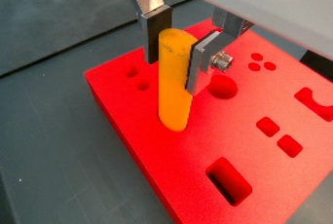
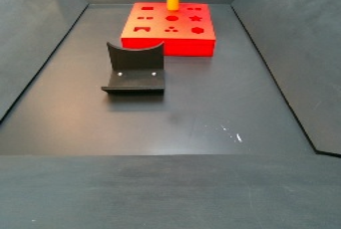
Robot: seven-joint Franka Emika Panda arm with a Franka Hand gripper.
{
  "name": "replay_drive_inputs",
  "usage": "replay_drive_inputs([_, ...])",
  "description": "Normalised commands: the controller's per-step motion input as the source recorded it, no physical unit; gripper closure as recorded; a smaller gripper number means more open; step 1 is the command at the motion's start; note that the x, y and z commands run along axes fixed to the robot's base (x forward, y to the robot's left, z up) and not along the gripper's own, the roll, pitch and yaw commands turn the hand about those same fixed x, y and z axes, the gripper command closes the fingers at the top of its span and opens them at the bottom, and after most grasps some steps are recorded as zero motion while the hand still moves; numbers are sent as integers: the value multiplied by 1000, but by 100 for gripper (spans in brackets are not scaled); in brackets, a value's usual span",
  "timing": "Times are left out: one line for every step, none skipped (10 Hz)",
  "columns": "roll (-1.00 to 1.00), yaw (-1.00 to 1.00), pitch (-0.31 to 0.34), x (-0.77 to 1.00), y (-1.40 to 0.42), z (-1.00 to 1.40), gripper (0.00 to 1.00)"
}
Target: Insert the oval object.
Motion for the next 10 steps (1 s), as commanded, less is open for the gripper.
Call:
replay_drive_inputs([0, -126, 20, 529, -6, -460, 100])
replay_drive_inputs([24, -206, 0, 394, -6, -626, 100])
replay_drive_inputs([0, -186, 10, 197, 0, -803, 100])
replay_drive_inputs([70, -20, 26, 0, 0, -397, 100])
replay_drive_inputs([54, -123, -40, -174, 0, -829, 100])
replay_drive_inputs([67, -51, -39, -246, 0, -751, 100])
replay_drive_inputs([40, -97, 0, -174, 0, -414, 100])
replay_drive_inputs([29, 0, -19, 0, -54, 0, 100])
replay_drive_inputs([20, 0, 0, 0, 0, 0, 100])
replay_drive_inputs([0, 0, 0, 0, 0, 0, 100])
